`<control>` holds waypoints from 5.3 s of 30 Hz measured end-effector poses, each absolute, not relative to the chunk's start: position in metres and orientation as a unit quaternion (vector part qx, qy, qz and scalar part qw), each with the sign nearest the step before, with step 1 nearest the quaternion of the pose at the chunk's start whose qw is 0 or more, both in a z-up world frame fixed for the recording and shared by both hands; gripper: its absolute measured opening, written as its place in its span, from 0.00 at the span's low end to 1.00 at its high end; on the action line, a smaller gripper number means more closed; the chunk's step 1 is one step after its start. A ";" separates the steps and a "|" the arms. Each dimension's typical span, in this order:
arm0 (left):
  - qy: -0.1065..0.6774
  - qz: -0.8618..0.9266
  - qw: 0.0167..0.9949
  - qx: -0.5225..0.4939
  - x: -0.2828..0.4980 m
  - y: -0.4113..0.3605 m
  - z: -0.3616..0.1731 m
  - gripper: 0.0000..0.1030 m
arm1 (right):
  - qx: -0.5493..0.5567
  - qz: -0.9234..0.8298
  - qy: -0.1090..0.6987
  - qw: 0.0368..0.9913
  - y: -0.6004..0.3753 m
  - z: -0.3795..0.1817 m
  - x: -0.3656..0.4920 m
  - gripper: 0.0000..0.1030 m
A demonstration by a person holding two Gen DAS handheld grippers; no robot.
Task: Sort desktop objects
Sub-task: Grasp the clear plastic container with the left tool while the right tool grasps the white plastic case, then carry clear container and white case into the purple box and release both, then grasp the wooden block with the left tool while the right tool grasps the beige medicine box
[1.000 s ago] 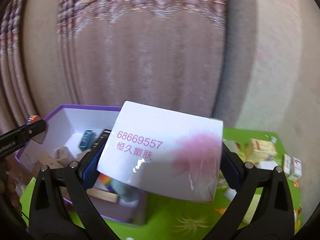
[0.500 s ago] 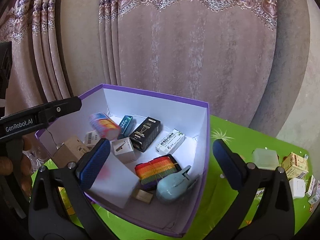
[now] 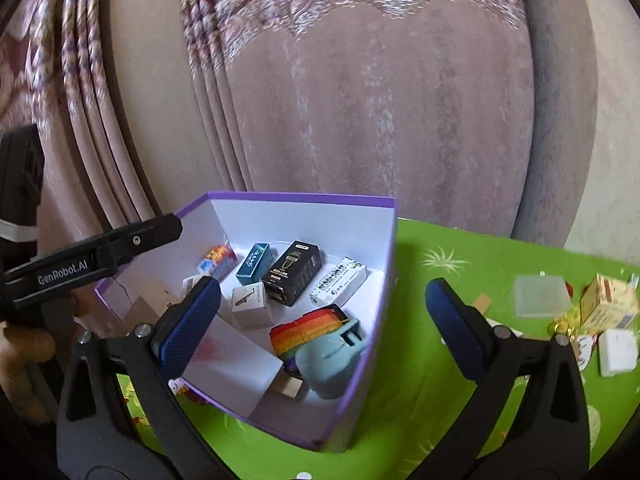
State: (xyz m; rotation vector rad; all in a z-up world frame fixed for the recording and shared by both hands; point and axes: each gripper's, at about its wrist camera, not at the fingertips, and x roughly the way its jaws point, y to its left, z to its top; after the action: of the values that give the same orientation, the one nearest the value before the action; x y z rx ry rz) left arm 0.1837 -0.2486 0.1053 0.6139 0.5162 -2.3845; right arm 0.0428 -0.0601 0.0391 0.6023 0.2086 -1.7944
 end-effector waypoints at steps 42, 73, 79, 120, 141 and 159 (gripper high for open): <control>0.063 -0.904 0.073 0.416 -0.130 -0.073 0.022 0.79 | 0.386 -0.865 0.137 0.291 0.101 -0.053 -0.205 0.99; 0.183 -0.865 0.167 0.436 -0.144 -0.091 -0.008 0.83 | 0.416 -0.860 0.138 0.262 0.104 -0.068 -0.221 0.86; 0.185 -0.875 0.158 0.418 -0.117 -0.091 0.010 0.83 | 0.406 -0.865 0.125 0.265 0.110 -0.051 -0.200 0.86; 0.265 -0.890 0.290 0.232 0.111 -0.216 0.103 0.83 | 0.275 -0.821 0.177 0.467 -0.021 0.059 -0.022 0.86; 0.307 -0.856 0.360 0.210 0.167 -0.269 0.084 0.88 | 0.228 -0.730 0.205 0.610 -0.107 0.039 0.060 0.97; 0.260 -0.882 0.305 0.248 0.106 -0.218 0.095 0.88 | 0.274 -0.777 0.147 0.547 -0.034 0.034 -0.006 0.97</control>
State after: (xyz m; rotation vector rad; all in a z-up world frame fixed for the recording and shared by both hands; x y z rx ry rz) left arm 0.1062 -0.2178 0.0950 0.6559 0.6877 -2.3348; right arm -0.0057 -0.0338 0.0343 0.6501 0.3494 -1.8420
